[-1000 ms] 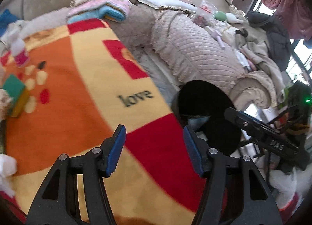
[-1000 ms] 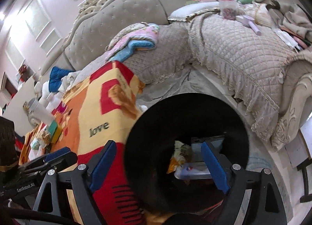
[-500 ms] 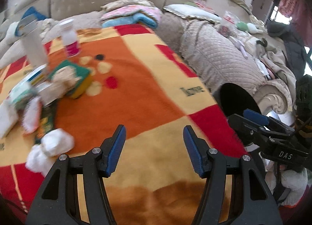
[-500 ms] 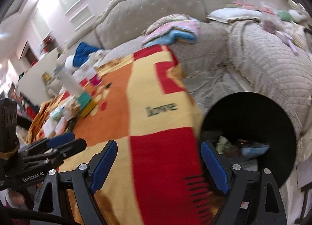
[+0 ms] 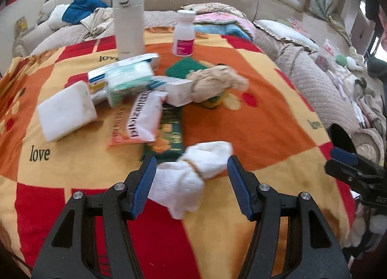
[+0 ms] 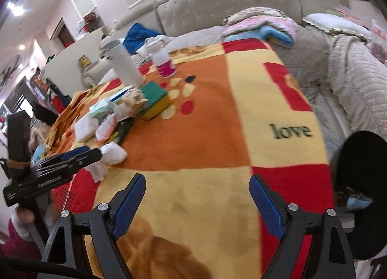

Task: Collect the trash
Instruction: 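Return the left tool to the blanket and grasp the white tissue, then grasp the beige crumpled cloth with the right tool while the left holds the tissue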

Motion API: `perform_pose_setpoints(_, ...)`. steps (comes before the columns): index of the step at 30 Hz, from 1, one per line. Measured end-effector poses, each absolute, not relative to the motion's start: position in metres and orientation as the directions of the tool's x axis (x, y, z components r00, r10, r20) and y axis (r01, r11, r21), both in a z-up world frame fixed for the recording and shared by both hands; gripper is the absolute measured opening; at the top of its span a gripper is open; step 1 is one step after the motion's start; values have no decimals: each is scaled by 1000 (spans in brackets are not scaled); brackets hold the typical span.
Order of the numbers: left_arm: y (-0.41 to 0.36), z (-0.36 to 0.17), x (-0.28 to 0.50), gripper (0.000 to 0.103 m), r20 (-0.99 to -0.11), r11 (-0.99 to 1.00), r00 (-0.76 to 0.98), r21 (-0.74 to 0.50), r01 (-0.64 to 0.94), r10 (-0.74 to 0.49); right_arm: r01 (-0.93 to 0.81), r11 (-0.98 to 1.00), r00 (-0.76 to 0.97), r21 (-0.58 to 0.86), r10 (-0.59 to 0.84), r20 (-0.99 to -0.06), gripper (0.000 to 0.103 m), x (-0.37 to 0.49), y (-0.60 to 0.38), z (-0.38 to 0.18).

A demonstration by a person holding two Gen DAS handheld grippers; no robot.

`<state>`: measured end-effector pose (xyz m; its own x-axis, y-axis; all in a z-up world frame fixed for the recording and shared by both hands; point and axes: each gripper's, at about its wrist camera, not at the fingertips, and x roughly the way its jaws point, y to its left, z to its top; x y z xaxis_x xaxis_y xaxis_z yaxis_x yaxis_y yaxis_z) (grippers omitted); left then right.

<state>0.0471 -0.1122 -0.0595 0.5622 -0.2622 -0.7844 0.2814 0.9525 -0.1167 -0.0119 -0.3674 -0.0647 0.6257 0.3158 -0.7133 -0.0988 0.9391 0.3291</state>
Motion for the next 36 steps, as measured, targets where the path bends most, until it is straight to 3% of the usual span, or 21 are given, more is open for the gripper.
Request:
perform_pose_setpoints(4,-114,-75,57,60,-811,934,499,-155,322,-306,-134,937,612,322,334,-717,86,-1,-350,-64)
perform_pose_setpoints(6,-116,-80,59,58,-815,923,468,-197,330,-341,-157,934,611,321,347,-711,81,5,-342,-61)
perform_pose_setpoints(7,-115,-81,59,55,-813,922,467,-204,329,-347,-173,932,611,318,355,-707,77,10,-336,-58)
perform_pose_setpoints(8,-115,-80,58,41,-811,920,468,-208,332,-352,-190,930,612,314,362,-703,74,16,-329,-56)
perform_pose_setpoints(9,-113,-78,58,39,-811,917,462,-214,338,-359,-200,929,613,312,367,-700,73,20,-325,-54)
perform_pose_setpoints(18,-80,-48,48,36,-775,933,531,-211,291,-341,-306,896,599,320,443,-667,60,94,-265,-41)
perform_pose_setpoints(28,-56,-55,48,36,-780,950,543,-232,210,-311,-304,896,576,322,442,-688,24,129,-252,-60)
perform_pose_setpoints(36,-61,-59,48,36,-784,949,536,-238,208,-314,-314,891,565,329,454,-689,19,82,-277,-56)
